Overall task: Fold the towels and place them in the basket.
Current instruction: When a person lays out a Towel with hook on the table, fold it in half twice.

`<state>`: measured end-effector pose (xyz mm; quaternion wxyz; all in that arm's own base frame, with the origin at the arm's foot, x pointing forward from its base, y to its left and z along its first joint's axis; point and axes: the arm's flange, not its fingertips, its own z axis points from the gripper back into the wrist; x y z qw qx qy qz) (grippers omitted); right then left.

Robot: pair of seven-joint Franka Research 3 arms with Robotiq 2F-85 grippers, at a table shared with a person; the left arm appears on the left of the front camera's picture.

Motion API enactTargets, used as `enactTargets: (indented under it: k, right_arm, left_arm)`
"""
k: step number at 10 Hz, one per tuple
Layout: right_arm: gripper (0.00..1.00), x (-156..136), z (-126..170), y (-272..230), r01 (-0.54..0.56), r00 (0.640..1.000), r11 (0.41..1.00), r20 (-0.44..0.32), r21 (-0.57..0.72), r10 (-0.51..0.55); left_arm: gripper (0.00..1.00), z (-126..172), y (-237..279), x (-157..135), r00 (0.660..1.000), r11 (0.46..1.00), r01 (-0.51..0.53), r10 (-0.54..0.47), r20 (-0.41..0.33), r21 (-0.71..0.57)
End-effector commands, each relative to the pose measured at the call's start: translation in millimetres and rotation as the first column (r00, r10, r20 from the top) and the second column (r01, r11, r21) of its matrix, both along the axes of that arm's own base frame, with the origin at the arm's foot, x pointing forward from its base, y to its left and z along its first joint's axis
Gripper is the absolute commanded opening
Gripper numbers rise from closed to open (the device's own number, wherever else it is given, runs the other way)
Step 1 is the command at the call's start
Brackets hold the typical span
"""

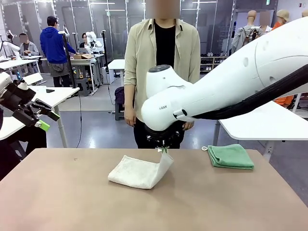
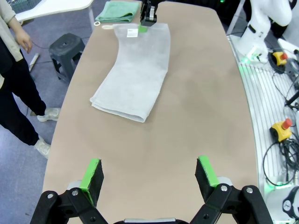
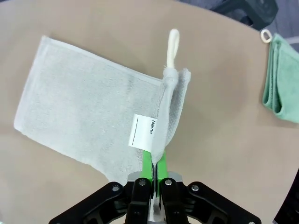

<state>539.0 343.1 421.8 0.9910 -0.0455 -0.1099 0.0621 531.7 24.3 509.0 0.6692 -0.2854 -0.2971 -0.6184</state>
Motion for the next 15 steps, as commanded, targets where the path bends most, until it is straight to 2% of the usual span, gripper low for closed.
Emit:
enactTargets:
  k: [1, 6, 9, 14, 15]
  right_arm:
    - [0.00, 12.2, 0.7, 30.5, 0.056, 0.998, 0.997, 0.024, -0.046, -0.055]
    - [0.00, 15.1, -11.3, 100.4, 0.250, 0.967, 0.968, -0.043, -0.019, -0.250]
    - [0.00, 13.0, -16.3, 130.1, 0.296, 0.952, 0.955, -0.071, -0.036, -0.298]
    - [0.00, 30.7, -33.1, 147.4, 0.376, 0.927, 0.927, 0.014, -0.001, -0.376]
    - [0.00, 37.0, -36.3, 148.5, 0.384, 0.923, 0.923, 0.009, 0.022, -0.384]
  left_arm:
    - [1.00, 1.4, 0.5, -1.2, 1.000, 1.000, -0.002, 0.002, 0.005, 0.005]
    - [1.00, 1.4, 0.5, -1.2, 1.000, 1.000, -0.002, 0.002, 0.005, 0.005]
    - [1.00, 1.4, 0.5, -1.2, 1.000, 1.000, -0.002, 0.002, 0.005, 0.005]
    - [1.00, 1.4, 0.5, -1.2, 1.000, 1.000, -0.002, 0.002, 0.005, 0.005]
    - [1.00, 1.4, 0.5, -1.2, 1.000, 1.000, -0.002, 0.002, 0.005, 0.005]
